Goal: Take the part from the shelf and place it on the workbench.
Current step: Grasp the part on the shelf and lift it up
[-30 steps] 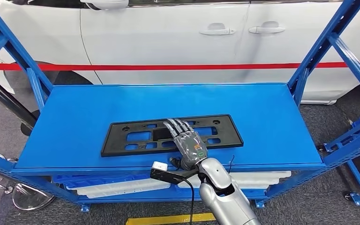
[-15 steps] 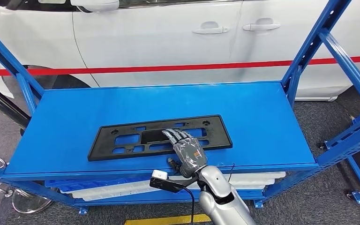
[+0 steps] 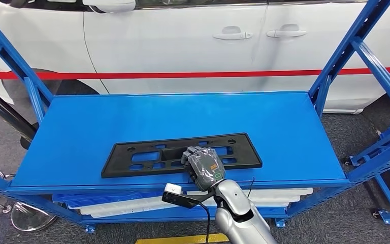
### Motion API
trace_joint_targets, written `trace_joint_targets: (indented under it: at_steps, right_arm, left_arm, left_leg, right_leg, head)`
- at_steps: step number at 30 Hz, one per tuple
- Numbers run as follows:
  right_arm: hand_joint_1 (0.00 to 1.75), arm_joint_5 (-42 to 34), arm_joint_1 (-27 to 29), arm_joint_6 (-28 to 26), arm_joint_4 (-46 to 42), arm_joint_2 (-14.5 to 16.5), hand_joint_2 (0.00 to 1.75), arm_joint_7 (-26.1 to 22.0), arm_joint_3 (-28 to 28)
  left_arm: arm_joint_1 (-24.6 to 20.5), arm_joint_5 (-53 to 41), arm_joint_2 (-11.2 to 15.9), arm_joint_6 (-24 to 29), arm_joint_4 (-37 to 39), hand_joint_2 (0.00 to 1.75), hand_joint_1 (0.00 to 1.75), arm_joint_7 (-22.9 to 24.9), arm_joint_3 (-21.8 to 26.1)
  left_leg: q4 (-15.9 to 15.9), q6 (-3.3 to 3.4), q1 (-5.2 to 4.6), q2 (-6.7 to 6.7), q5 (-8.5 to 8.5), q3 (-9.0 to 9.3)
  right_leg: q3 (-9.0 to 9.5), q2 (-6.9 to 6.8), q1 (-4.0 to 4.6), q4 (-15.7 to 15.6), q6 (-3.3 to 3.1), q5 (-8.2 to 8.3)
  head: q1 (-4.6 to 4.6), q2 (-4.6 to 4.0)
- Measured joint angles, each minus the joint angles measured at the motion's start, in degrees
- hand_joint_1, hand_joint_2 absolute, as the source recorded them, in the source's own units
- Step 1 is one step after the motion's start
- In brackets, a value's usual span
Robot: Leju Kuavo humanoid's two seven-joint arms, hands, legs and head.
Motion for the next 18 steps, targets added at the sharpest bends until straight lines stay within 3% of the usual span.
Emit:
trace_joint_targets:
  at_steps: [2,5,7,10,11,12,13,16,18]
  right_arm:
    - [1.75,0.0,-0.1,0.0,-0.2,0.0,1.75,0.0,0.0]
    - [1.75,0.0,-0.1,0.0,-0.4,0.0,1.75,-0.1,0.0]
    - [1.75,0.0,-0.1,0.0,-0.7,0.0,1.75,-0.1,0.0]
    - [1.75,0.0,0.0,0.0,-0.9,0.0,1.75,0.0,0.0]
    - [1.75,0.0,0.1,0.0,-0.9,0.0,1.75,0.1,0.0]
    - [1.75,-0.1,0.3,0.0,-1.0,0.0,1.75,0.1,0.0]
    - [1.75,-0.1,0.4,0.0,-1.1,-0.1,1.75,0.1,0.0]
    - [1.75,-0.7,0.7,-0.1,-1.8,-0.2,1.75,0.2,-0.1]
    - [1.75,-2.1,1.0,-0.4,-2.6,-0.3,1.75,-0.1,-0.5]
  left_arm:
    - [0.0,0.0,0.0,0.0,0.0,0.0,0.0,0.0,-0.1]
    - [-0.1,0.0,0.0,0.0,0.0,0.0,0.0,-0.1,-0.1]
    - [-0.1,0.0,0.0,0.0,0.0,0.0,0.0,-0.2,-0.1]
    - [0.0,0.1,0.0,0.0,0.0,0.0,0.0,-0.5,-0.2]
    - [0.0,0.1,0.0,0.0,0.0,0.0,0.0,-0.6,-0.2]
    - [0.0,0.2,0.0,0.0,0.0,0.0,0.0,-0.6,-0.2]
    - [0.1,0.3,0.0,0.0,0.0,0.0,0.0,-0.7,-0.2]
    - [0.0,0.4,0.0,0.0,0.0,0.0,0.0,-0.9,-0.4]
    - [-0.1,0.5,0.0,0.1,0.0,0.0,0.0,-1.1,-0.7]
  left_leg:
    - [0.5,-0.65,-0.17,-0.05,-0.37,-0.14]
    - [0.6,-1.61,-0.03,-0.05,-0.52,-0.3]
    - [2.3,-2.12,0.17,-0.05,-1.88,-0.97]
    - [12.3,-2.66,0.36,-0.02,-7.1,-5.37]
    - [15.4,-2.76,0.38,-0.01,-8.14,-6.82]
    - [16.7,-2.79,0.38,-0.02,-8.13,-7.45]
    - [15.8,-2.75,0.39,-0.01,-6.98,-7.0]
    - [5.0,-2.35,0.31,-0.02,-1.64,-1.89]
    - [1.1,-2.0,0.1,-0.06,-0.85,-0.14]
  right_leg:
    - [2.08,0.02,0.13,-4.6,-0.41,1.36]
    - [2.1,0.07,0.37,-5.2,-1.36,1.39]
    - [2.26,-0.05,0.19,-5.6,-2.08,1.62]
    - [2.28,-0.24,0.24,-5.7,-2.55,1.71]
    - [2.26,-0.26,0.32,-5.7,-2.57,1.71]
    - [2.28,-0.25,0.36,-5.7,-2.57,1.7]
    - [2.32,-0.22,0.38,-5.7,-2.57,1.68]
    - [2.5,-0.06,0.49,-5.5,-2.28,1.51]
    - [2.36,0.0,0.68,-5.4,-1.76,1.53]
  head:
    - [-0.02,0.01]
    - [-0.02,0.01]
    - [-0.03,0.0]
    - [-0.03,0.01]
    - [-0.02,0.01]
    - [-0.03,0.01]
    - [-0.03,0.01]
    - [-0.03,0.01]
    - [-0.02,0.01]
